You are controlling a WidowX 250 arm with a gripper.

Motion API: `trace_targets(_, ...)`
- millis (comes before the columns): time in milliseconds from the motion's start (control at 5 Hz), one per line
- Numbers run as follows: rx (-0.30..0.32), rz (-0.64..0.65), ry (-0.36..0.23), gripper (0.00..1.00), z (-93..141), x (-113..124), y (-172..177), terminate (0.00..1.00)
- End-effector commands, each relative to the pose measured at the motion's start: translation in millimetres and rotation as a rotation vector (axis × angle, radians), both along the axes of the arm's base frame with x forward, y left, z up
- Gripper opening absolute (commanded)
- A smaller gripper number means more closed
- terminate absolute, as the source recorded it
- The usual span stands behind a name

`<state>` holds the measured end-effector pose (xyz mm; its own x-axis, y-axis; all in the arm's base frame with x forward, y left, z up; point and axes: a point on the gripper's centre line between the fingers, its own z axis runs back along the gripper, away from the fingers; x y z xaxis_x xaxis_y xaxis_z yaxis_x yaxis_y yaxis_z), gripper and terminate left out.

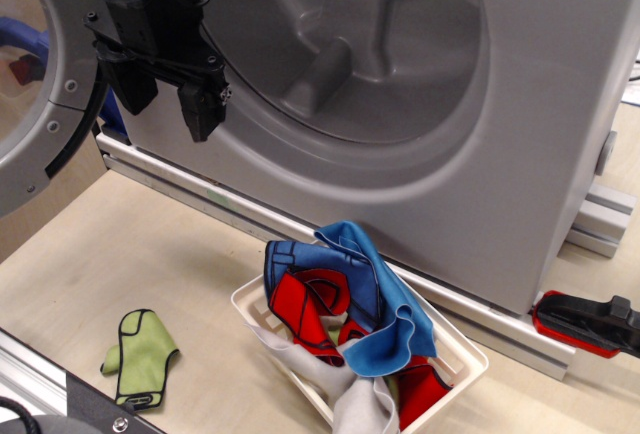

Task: Put clothes in laundry machine

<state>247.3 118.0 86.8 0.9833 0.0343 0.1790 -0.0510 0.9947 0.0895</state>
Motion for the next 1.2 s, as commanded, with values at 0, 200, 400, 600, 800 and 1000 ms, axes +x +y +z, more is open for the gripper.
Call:
trace_targets(0,0.0,0.0,0.0,1.0,0,0,0,0.0)
trace_targets(200,-0.064,0.25,-0.02,1.0,-3,-17,-39,0.0)
trace_targets(400,-0.121,0.43,0.051,1.0,-3,-26,-69,0.0)
trace_targets(600,-0.198,0.551,0.057,1.0,-3,-19,-86,0.0)
trace_targets(800,-0.253,0.606,0.017,1.0,-13,-12,-105,0.0)
trace_targets(1000,-0.323,0.568,-0.007,1.0,-20,-7,-122,0.0)
